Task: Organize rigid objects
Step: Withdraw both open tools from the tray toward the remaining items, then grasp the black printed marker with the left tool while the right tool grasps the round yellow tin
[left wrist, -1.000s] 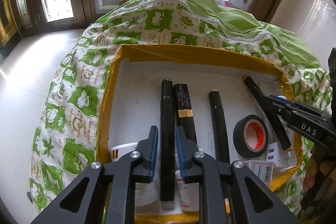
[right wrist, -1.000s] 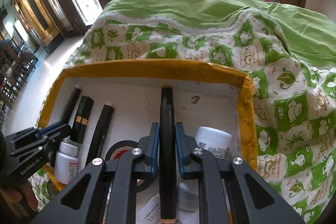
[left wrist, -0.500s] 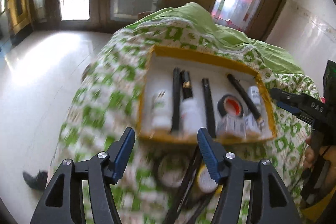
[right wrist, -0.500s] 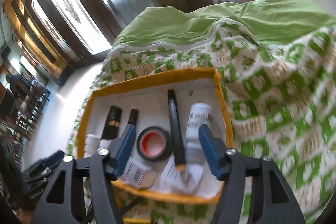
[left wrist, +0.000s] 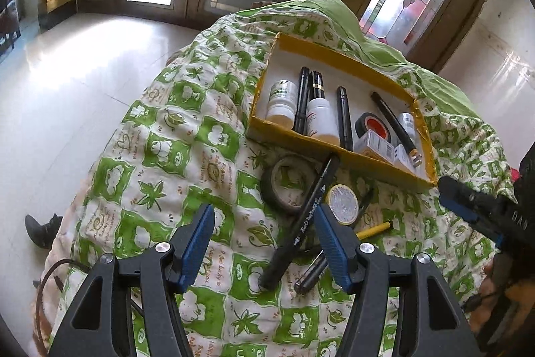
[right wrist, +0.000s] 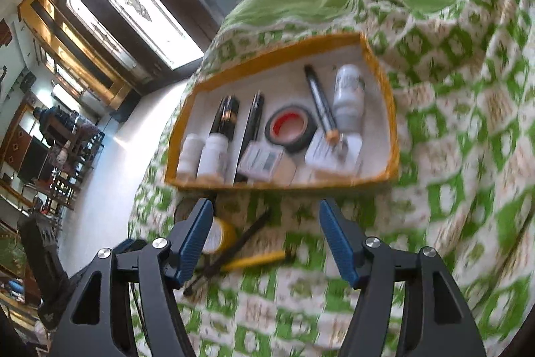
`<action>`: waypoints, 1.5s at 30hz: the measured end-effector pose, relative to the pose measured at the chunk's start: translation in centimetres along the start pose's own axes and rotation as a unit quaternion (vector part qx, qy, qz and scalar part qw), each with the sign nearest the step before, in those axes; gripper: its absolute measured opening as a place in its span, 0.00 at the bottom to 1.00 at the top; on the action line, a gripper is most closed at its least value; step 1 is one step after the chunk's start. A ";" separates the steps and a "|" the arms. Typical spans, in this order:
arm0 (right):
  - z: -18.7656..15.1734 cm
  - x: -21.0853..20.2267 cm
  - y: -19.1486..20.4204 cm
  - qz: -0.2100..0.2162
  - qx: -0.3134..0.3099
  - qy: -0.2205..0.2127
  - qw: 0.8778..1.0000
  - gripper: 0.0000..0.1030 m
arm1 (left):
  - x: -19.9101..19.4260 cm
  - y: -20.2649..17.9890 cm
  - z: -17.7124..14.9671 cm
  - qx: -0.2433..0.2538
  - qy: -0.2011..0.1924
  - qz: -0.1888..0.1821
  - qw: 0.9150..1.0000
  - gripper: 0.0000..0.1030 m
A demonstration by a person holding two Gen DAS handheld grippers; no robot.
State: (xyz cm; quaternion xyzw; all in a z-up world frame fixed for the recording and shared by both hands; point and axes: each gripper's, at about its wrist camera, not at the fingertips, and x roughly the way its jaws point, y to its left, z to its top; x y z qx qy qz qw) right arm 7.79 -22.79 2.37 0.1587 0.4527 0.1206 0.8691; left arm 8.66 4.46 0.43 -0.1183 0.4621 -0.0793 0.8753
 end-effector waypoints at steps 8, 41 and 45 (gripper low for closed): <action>-0.8 0.5 0.0 -0.007 -0.005 0.009 1.000 0.64 | 0.8 -1.0 -0.3 0.023 0.009 0.006 1.000 0.63; -1.6 2.5 0.5 -0.012 -0.023 0.039 0.999 0.64 | 2.7 -0.7 -0.7 0.017 0.055 -0.004 0.998 0.14; -1.7 2.9 0.8 -0.012 -0.030 0.045 0.998 0.64 | 3.1 0.1 -0.8 -0.002 0.063 0.010 0.998 0.14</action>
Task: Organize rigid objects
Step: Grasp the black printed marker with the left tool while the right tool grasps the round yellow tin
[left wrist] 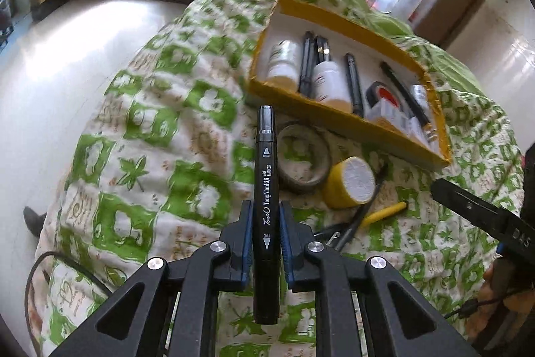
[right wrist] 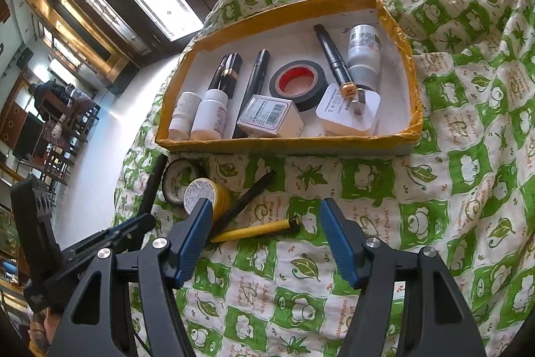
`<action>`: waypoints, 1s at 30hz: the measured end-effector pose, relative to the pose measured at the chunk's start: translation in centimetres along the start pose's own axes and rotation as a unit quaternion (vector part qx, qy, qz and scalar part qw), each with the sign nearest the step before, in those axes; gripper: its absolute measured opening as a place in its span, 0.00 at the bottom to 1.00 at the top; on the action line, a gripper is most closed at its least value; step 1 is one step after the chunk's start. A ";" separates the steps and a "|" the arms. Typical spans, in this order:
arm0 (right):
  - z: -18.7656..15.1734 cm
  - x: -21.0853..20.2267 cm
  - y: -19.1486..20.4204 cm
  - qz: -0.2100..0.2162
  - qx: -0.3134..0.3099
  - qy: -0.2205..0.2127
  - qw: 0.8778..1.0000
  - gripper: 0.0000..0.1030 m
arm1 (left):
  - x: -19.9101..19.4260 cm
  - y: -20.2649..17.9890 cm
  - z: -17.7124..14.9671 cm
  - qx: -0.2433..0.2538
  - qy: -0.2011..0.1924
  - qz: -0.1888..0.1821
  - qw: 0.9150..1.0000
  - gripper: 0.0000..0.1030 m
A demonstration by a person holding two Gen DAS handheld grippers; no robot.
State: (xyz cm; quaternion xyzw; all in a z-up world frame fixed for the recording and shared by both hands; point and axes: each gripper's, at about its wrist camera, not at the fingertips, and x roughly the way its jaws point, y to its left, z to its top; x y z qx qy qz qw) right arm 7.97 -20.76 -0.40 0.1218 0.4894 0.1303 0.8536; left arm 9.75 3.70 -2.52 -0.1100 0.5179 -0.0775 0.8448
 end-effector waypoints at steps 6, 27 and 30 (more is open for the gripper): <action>-0.3 0.6 1.0 0.000 -0.021 0.007 1.000 0.64 | 0.8 0.6 0.0 -0.016 0.015 0.005 1.000 0.14; -0.6 5.9 8.2 -0.017 -0.206 0.050 0.977 0.64 | 1.5 0.6 0.2 -0.009 0.016 0.010 1.000 0.14; -0.6 6.6 8.6 -0.020 -0.214 0.054 0.975 0.63 | 1.6 0.6 0.2 -0.009 0.017 0.010 1.000 0.14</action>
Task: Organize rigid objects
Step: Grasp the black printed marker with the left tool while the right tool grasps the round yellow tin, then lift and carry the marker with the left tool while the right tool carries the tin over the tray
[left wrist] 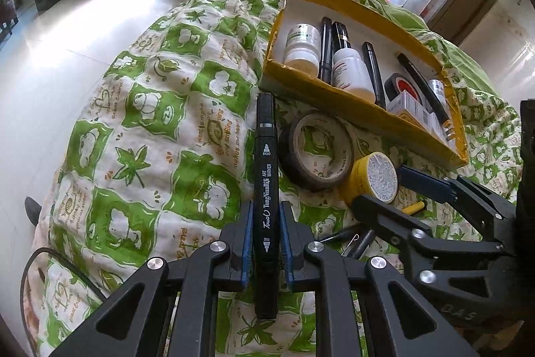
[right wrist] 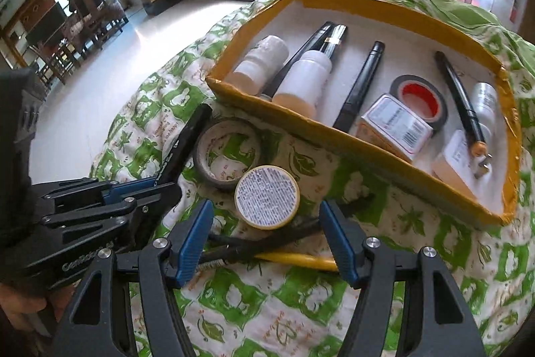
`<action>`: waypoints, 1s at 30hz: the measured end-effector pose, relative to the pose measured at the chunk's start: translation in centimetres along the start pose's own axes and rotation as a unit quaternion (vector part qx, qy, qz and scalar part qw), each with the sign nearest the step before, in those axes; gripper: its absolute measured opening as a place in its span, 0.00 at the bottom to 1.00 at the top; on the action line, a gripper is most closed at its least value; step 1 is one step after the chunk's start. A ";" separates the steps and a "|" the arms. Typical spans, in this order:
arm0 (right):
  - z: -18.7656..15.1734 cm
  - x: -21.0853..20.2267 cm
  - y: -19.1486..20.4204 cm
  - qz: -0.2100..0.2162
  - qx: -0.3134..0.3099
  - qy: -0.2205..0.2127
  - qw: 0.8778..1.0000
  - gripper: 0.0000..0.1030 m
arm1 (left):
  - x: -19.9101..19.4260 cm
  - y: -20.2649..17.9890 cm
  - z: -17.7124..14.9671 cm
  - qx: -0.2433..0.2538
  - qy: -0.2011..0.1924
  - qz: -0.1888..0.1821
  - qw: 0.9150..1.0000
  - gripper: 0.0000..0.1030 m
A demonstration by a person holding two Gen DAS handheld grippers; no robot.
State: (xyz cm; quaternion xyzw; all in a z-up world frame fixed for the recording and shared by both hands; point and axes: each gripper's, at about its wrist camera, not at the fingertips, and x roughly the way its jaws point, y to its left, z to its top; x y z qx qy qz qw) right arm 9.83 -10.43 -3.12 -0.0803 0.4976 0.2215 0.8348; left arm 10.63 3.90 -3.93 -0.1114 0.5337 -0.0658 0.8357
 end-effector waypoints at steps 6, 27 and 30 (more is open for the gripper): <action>0.0 1.1 0.7 -0.001 -0.017 0.011 1.000 0.51 | 0.0 0.0 0.0 -0.001 -0.001 0.000 1.000 0.14; 0.0 -3.6 -0.5 0.016 0.031 -0.043 0.998 0.38 | 0.3 0.2 0.5 -0.003 -0.014 0.002 1.000 0.14; -0.2 -3.9 -0.5 0.018 0.035 -0.044 0.998 0.38 | 0.7 0.2 0.7 -0.001 -0.013 0.005 1.000 0.14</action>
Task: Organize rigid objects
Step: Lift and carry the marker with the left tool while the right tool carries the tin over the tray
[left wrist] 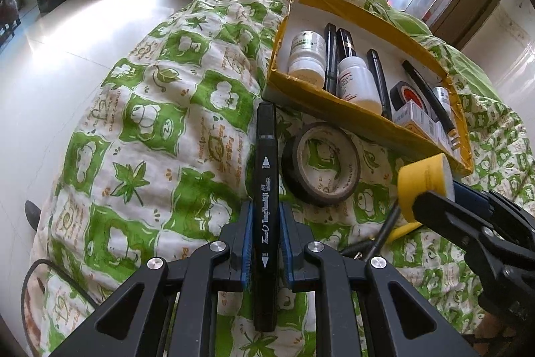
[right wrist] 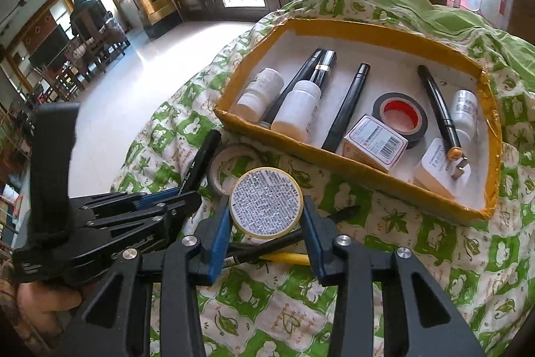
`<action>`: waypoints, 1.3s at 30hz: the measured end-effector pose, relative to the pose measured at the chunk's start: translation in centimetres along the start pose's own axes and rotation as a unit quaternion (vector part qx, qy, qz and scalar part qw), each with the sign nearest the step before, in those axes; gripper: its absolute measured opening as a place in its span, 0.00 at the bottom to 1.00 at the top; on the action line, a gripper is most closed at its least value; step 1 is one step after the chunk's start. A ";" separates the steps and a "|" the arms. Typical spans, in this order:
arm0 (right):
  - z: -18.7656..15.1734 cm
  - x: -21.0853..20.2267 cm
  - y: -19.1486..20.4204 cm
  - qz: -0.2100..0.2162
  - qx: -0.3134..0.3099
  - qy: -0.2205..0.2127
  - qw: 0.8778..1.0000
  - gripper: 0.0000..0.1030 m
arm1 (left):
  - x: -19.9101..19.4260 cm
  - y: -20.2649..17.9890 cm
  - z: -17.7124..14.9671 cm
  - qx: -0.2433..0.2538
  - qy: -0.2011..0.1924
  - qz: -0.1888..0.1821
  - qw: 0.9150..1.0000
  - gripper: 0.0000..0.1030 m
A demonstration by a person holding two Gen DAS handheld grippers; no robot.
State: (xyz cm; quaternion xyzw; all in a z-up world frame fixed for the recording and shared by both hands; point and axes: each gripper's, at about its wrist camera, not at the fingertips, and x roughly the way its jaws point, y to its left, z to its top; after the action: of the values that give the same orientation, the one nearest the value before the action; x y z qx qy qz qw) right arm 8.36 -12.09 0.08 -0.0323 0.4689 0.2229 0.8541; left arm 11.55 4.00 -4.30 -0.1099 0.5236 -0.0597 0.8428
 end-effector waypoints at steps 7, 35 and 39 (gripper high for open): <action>-0.2 0.2 0.2 -0.001 -0.003 0.003 1.000 0.38 | 0.0 -0.2 0.1 0.010 -0.004 0.003 1.000 0.14; 0.5 -3.9 -2.3 -0.001 0.035 -0.041 0.999 0.38 | -2.3 -0.5 0.2 0.020 -0.042 -0.015 0.999 0.14; 1.6 -5.1 -4.6 -0.019 0.059 -0.055 0.997 0.38 | -3.3 -1.3 1.2 0.034 -0.052 -0.023 0.998 0.14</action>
State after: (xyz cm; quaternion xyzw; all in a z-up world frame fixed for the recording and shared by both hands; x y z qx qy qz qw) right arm 9.11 -17.57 4.42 0.0211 0.4326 0.1800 0.8832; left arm 11.12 3.65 -0.58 -0.0965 0.4736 -0.0910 0.8707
